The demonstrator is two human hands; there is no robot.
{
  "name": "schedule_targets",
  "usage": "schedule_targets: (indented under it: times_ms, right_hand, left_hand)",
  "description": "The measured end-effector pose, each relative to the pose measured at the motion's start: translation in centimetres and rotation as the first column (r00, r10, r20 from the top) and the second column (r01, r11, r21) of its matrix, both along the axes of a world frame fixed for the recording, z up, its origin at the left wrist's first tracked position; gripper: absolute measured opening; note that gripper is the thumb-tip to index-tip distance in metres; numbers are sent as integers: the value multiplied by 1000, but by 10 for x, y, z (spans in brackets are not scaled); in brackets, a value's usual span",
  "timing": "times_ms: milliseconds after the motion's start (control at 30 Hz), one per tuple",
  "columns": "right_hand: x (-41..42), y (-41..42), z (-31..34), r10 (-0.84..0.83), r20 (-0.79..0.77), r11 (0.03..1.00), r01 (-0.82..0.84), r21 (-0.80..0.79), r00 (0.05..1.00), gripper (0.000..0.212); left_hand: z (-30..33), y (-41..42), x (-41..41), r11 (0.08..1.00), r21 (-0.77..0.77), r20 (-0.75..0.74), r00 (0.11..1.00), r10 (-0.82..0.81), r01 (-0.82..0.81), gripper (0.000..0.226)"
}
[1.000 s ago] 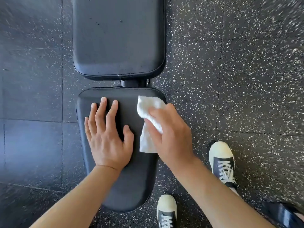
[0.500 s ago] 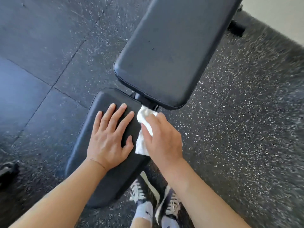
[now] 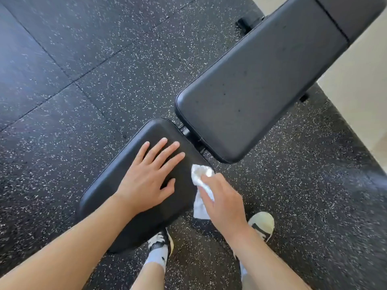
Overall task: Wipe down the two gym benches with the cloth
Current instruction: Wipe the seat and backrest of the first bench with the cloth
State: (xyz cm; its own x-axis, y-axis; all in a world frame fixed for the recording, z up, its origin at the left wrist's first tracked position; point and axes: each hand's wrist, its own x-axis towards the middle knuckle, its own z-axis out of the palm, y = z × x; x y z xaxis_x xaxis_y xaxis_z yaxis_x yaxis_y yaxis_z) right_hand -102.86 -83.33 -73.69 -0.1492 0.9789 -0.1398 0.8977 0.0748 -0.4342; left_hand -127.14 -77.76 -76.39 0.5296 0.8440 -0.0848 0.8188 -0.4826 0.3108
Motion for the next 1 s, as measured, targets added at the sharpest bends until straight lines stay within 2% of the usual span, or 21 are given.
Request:
schedule_targets:
  times_ms: [67, 133, 233, 433, 533, 667, 733, 800, 867, 1000]
  right_hand:
    - [2, 3, -2, 48, 16, 999, -49, 17, 999, 24]
    - [-9, 20, -3, 71, 26, 994, -73, 80, 997, 23]
    - [-47, 60, -7, 137, 106, 968, -156, 196, 985, 19]
    - [-137, 117, -7, 315, 176, 893, -354, 276, 932, 14]
    - [-134, 88, -6, 485, 158, 803, -510, 309, 860, 10]
    - [-74, 43, -11, 690, 170, 654, -706, 272, 704, 7]
    - [-39, 46, -10, 719, 181, 623, -738, 259, 671, 10]
    - [-11, 61, -3, 705, 191, 644, -729, 232, 683, 8]
    - [8, 78, 6, 645, 194, 713, -673, 195, 739, 4]
    - [38, 96, 21, 488, 61, 857, -491, 157, 871, 17]
  left_hand:
    - [3, -2, 1, 998, -23, 20, 999, 51, -50, 64]
    - [6, -6, -4, 973, -45, 35, 973, 229, -227, 59]
    - [7, -31, -22, 873, -65, -16, 876, 483, -483, 60]
    - [8, -91, -14, 751, -70, -41, 755, 655, -656, 65]
    - [13, -104, -4, 661, -88, -75, 666, 742, -745, 66]
    - [19, -103, 20, 569, -107, -87, 578, 811, -815, 64]
    - [23, -97, 28, 575, -105, -111, 584, 804, -812, 64]
    - [29, -91, 39, 648, -109, -118, 657, 745, -754, 64]
    - [35, -81, 55, 720, -140, -101, 734, 672, -679, 65]
    - [37, -40, 75, 749, -152, -16, 759, 651, -645, 60]
